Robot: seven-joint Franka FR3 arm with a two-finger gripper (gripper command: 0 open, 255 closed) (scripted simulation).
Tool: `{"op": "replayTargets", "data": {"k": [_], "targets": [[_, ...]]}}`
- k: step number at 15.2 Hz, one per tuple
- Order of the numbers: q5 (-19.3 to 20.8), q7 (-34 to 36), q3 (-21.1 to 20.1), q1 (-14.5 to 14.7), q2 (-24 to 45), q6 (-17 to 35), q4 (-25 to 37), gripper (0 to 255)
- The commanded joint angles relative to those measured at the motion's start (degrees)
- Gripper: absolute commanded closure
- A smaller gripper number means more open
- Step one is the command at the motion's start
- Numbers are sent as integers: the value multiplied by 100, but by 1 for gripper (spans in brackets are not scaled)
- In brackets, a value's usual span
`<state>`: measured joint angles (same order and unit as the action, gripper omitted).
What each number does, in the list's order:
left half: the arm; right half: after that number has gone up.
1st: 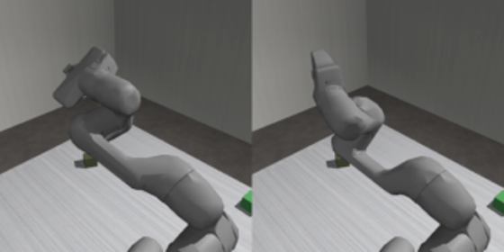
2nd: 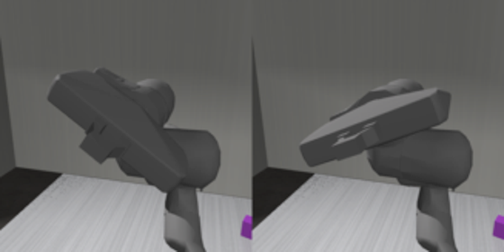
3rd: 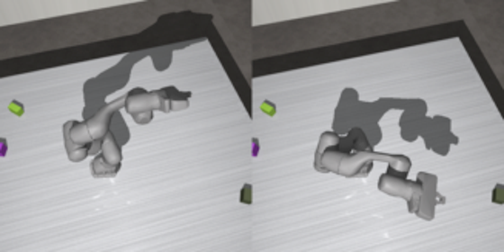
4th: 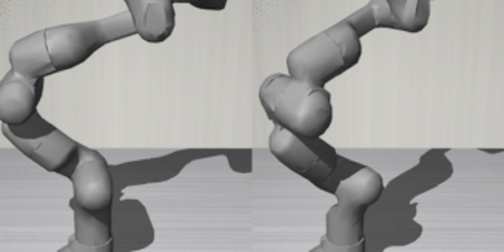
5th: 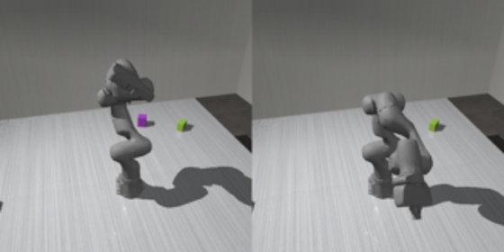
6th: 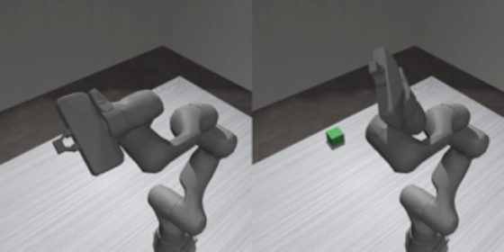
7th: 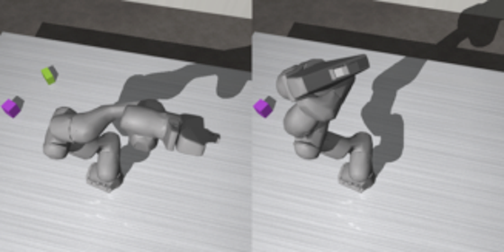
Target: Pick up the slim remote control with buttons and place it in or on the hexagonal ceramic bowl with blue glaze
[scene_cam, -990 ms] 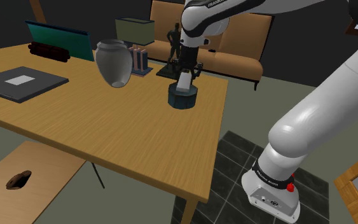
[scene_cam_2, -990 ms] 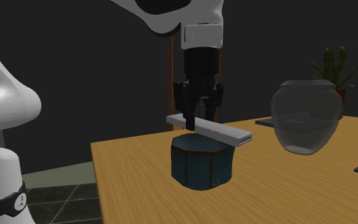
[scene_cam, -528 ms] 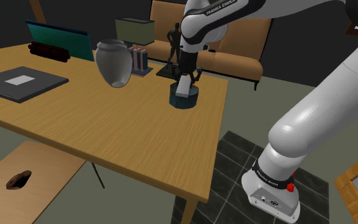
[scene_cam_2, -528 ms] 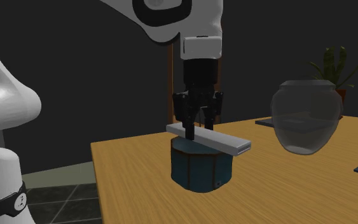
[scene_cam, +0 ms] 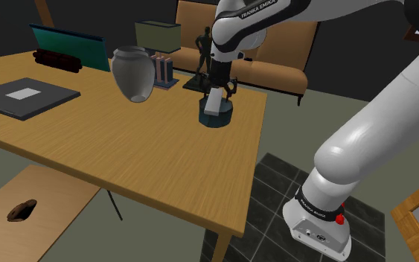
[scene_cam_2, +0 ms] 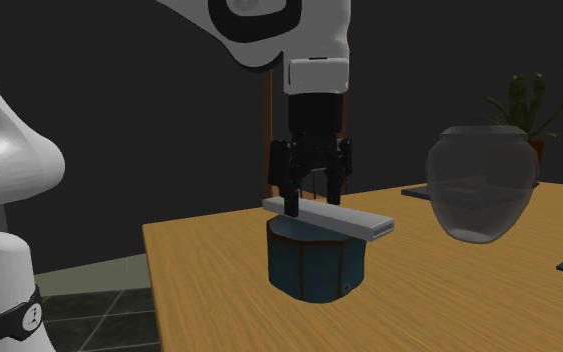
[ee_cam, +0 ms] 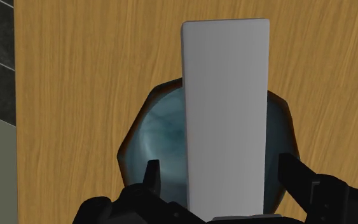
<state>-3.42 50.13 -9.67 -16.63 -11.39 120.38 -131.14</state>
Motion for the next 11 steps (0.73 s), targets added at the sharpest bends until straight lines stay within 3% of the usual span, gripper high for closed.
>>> {"op": "replayTargets", "data": {"k": [1,6,11], "targets": [[0,0,0,0,0,0,0,0],[-11,-16,35,-10,-228,-745,518,0],[-11,-16,35,-9,-228,-745,518,0]]}}
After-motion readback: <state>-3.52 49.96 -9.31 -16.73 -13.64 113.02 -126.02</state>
